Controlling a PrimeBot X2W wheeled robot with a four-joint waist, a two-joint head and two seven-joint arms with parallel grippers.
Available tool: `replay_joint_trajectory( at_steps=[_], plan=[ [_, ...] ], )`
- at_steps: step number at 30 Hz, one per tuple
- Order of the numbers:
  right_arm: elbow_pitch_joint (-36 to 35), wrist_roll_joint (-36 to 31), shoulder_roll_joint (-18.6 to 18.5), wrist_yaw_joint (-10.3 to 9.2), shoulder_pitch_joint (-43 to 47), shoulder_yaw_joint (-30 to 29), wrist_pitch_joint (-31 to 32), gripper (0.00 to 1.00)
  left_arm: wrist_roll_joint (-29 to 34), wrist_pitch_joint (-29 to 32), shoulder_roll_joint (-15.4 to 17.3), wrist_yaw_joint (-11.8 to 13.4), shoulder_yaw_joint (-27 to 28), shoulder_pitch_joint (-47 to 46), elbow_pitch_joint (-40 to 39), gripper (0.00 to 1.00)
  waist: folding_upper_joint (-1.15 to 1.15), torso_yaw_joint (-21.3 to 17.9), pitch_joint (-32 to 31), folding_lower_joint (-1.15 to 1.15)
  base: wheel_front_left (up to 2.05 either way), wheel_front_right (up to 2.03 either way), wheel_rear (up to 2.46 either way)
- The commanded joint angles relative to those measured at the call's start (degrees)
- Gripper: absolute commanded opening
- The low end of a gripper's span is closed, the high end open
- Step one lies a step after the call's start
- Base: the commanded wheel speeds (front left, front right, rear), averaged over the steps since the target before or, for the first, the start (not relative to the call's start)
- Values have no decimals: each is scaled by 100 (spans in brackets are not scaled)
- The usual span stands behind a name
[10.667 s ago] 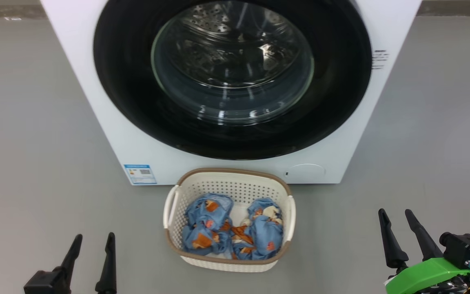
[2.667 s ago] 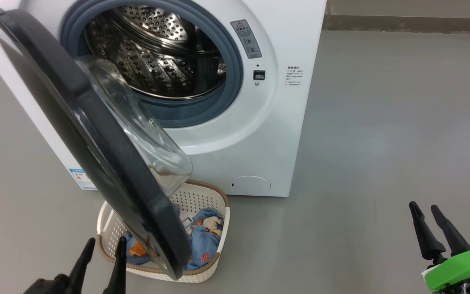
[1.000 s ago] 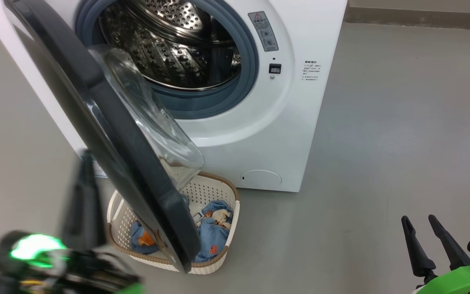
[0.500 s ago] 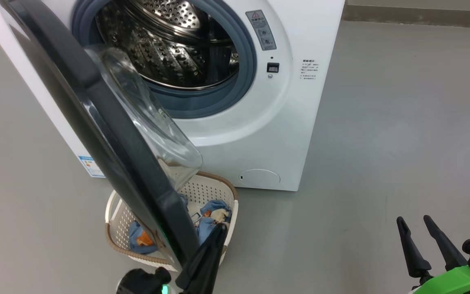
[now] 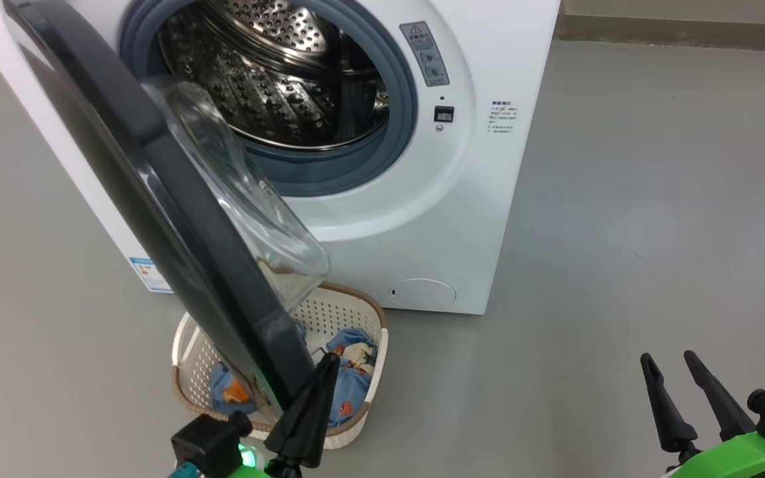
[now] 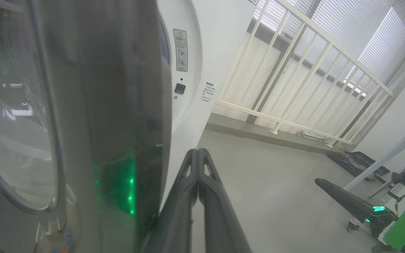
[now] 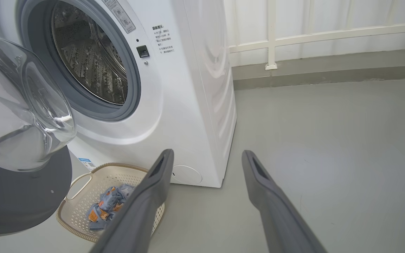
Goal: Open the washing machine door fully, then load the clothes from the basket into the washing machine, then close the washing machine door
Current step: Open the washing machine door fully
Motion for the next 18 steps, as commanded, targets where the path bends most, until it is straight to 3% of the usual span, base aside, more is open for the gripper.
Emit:
replay_joint_trajectory(
  at_steps=[1, 18],
  plan=[
    [-152, 8, -96, 9, 7, 130, -69, 100, -39, -36, -5, -14, 229, -262, -90, 0, 0, 8, -2, 0, 0, 0, 0],
    [-212, -9, -61, 9, -14, 89, -69, 100, -69, -36, 2, -14, 689, -228, 30, 0, 0, 313, 91, 0, 0, 0, 0]
  ],
)
